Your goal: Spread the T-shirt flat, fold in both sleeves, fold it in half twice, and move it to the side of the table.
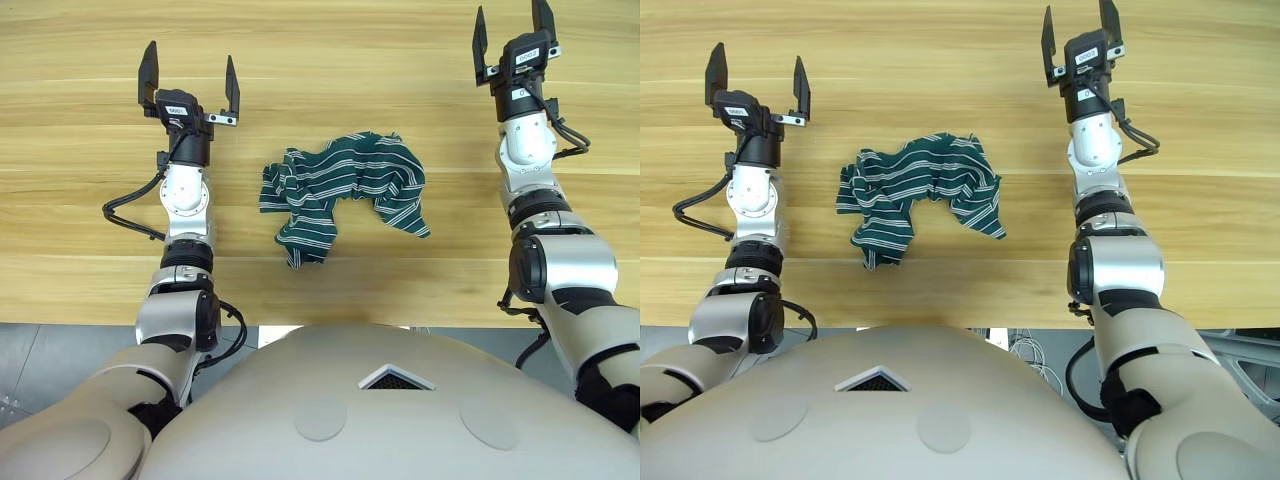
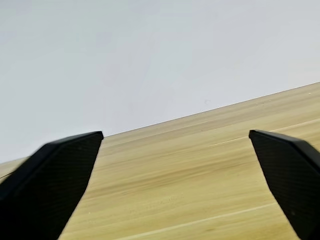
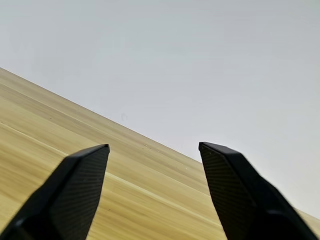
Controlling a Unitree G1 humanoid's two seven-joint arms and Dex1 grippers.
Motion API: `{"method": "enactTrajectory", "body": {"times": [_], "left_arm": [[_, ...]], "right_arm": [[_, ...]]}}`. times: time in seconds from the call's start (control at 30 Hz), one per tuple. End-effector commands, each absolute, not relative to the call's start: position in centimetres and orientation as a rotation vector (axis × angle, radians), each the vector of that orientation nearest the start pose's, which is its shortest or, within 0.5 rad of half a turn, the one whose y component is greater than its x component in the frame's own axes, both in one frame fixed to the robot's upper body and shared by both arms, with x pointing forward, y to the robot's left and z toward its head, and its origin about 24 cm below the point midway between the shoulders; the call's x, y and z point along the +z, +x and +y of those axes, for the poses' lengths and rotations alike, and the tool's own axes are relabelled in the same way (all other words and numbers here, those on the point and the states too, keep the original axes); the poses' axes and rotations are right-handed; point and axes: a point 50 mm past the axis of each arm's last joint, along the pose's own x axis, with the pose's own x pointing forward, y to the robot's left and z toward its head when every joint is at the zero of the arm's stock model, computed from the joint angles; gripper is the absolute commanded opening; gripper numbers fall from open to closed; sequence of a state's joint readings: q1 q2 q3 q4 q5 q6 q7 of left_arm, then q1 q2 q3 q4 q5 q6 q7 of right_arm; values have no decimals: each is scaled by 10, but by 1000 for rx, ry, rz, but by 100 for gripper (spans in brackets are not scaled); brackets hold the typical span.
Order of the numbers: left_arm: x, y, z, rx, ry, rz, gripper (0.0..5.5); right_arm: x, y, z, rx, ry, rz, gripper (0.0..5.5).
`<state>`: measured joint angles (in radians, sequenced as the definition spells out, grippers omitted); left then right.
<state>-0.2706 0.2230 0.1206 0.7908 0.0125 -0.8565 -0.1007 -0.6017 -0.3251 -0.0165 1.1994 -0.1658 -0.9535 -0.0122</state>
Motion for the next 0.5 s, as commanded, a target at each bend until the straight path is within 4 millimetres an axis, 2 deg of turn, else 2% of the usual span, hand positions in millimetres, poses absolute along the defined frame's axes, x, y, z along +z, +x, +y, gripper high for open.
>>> {"method": "enactTrajectory", "body": {"times": [0.03,0.5], "left_arm": [[29,280,209,-60,241,-337,530],[29,282,207,-70,236,-334,530]], "right_arm": [[52,324,-212,112,-443,-331,336],[50,322,-215,103,-446,-329,336]]}}
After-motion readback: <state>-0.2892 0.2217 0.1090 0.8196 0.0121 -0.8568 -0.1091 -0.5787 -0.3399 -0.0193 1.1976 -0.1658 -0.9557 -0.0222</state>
